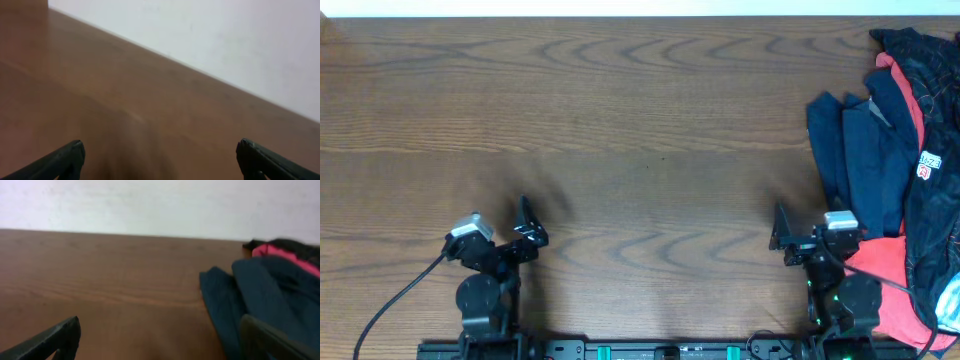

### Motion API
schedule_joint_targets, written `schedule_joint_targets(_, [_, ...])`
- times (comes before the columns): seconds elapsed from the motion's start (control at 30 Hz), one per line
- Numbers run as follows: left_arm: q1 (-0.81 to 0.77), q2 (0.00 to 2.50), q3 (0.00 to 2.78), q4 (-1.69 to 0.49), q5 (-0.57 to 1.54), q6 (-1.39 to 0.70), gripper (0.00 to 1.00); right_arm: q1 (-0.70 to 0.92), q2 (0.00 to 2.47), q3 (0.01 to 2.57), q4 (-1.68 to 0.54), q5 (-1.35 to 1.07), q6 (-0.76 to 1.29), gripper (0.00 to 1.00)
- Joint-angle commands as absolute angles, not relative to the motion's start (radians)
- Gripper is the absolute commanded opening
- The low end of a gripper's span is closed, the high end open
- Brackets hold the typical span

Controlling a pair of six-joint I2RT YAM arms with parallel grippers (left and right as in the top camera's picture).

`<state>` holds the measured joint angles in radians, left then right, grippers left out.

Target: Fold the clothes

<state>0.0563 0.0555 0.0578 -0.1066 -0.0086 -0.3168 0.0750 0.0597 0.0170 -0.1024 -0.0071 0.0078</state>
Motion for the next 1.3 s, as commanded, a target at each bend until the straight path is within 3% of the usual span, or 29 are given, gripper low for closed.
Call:
schedule_joint_targets(0.0, [0.06,0.142,0.155,-0.179,0.018,-0.308,0.98,0.062,0.125,0.093,-0.179,0.011,0.079,0.99])
schedule_joint_targets(0.5, [0.06,0.775,0.802,-0.773,0.018,-0.278,0.98,-0.025,0.876,0.702,-0.64,0.005,0.142,0.99])
schedule_joint_targets(0.63, [0.06,0.844,0.822,-0.794,0.019,-0.279,0.98,-0.032,0.999,0.763,-0.628,0.084,0.144,0.99])
schedule_joint_targets(0.67, [0.06,0.854,0.822,-0.797,0.019,-0.279,0.98,-0.041,1.024,0.767,-0.628,0.165,0.17,0.95])
schedule_joint_targets(0.87, [0.06,0.873,0.822,-0.812,0.019,-0.279,0.98,-0.173,1.157,0.764,-0.673,0.555,0.458,0.94])
schedule_joint_targets(1.07, [0.06,0.873,0.822,-0.811,0.019,-0.279,0.98,-0.359,1.319,0.764,-0.57,0.513,0.511,0.94])
schedule_joint_targets(1.27, [0.06,0.874,0.822,-0.812,0.019,-0.279,0.98,-0.448,1.48,0.764,-0.471,0.44,0.511,0.91])
